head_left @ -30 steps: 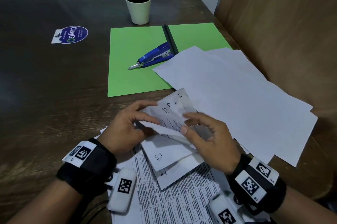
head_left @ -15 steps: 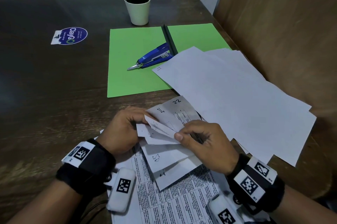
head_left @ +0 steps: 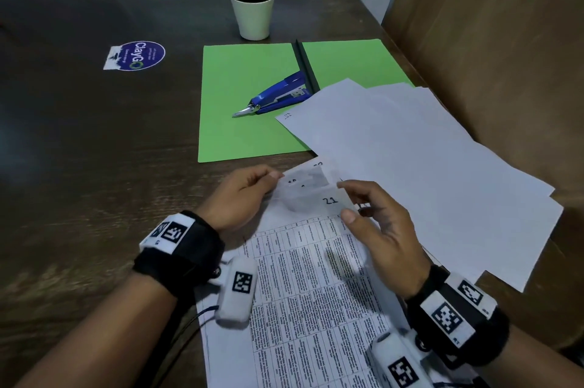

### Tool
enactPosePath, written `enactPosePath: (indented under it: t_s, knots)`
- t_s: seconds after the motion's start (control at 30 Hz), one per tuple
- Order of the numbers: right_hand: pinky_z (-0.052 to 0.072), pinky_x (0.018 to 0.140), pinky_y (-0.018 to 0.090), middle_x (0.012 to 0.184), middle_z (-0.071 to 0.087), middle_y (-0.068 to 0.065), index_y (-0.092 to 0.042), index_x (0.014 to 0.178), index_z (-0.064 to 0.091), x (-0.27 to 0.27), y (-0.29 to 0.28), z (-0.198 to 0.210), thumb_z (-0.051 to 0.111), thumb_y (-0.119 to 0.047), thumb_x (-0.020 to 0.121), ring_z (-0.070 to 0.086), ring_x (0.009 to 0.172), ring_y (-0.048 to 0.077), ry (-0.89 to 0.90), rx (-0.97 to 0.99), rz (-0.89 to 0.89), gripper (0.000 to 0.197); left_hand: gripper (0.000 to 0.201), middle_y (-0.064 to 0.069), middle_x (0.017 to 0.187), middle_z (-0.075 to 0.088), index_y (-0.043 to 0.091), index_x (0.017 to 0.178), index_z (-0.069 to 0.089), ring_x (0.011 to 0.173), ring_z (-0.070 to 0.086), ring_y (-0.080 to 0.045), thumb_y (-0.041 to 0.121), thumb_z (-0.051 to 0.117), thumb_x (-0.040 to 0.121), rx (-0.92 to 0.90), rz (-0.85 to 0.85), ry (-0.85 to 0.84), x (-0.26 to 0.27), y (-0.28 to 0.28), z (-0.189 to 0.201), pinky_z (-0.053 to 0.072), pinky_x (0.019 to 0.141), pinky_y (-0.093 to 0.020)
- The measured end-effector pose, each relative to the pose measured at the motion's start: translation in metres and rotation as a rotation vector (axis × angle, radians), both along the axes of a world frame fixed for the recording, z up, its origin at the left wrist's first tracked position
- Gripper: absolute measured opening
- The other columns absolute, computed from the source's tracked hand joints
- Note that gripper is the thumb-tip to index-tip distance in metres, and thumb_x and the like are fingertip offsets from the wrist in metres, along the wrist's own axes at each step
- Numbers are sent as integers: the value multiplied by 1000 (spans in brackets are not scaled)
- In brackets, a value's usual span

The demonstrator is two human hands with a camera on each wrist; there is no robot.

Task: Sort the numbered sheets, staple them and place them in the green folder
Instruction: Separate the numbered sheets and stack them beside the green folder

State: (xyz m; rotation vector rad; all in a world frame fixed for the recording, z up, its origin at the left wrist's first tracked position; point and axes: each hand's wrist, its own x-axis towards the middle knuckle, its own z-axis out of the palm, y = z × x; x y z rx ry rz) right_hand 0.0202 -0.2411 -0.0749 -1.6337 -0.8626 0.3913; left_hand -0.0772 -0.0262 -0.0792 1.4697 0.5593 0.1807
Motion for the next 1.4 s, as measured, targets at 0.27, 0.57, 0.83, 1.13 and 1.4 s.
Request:
enactPosePath:
  t_s: [0.27,0.57,0.83,1.13,1.4]
  knots:
    - [50,62,24,77,65,-2,-16,76,67,9,1,-11,80,-7,81,61,68,11,-75,8,-220,16,9,-16,76,48,8,90,55,68,40,-20,8,59,98,13,33,-59,-2,5,0,40,62,-27]
    - [51,89,23,99,74,-9,-16,68,71,1,-3,-6,72,-24,85,69,101,14,-93,26,-84,18,10,-10,88,71,4,84,67,82,63,-16,5,78,83,78,-9,-30,-2,8,-10,53,78,-30]
    - [56,68,24,85,72,-6,-16,94,72,1,0,-6,77,-4,83,68,74,12,-23,-6,-202,18,33,10,91,70,19,88,67,95,67,-5,8,90,67,313,-102,5,-6,16,-8,48,101,-25]
    - [55,74,25,88,72,-11,-16,84,73,0,-3,-7,72,-6,86,67,83,14,-161,-112,17,11,33,14,120,67,25,94,78,113,62,7,6,88,68,341,-147,-33,-6,15,-9,42,98,-7]
    - [41,57,16,67,65,-6,-16,90,69,-1,2,-3,65,-16,95,54,58,7,42,-66,-97,7,37,15,119,68,27,69,82,121,55,6,59,64,74,308,-174,23,-8,13,-5,40,100,-25]
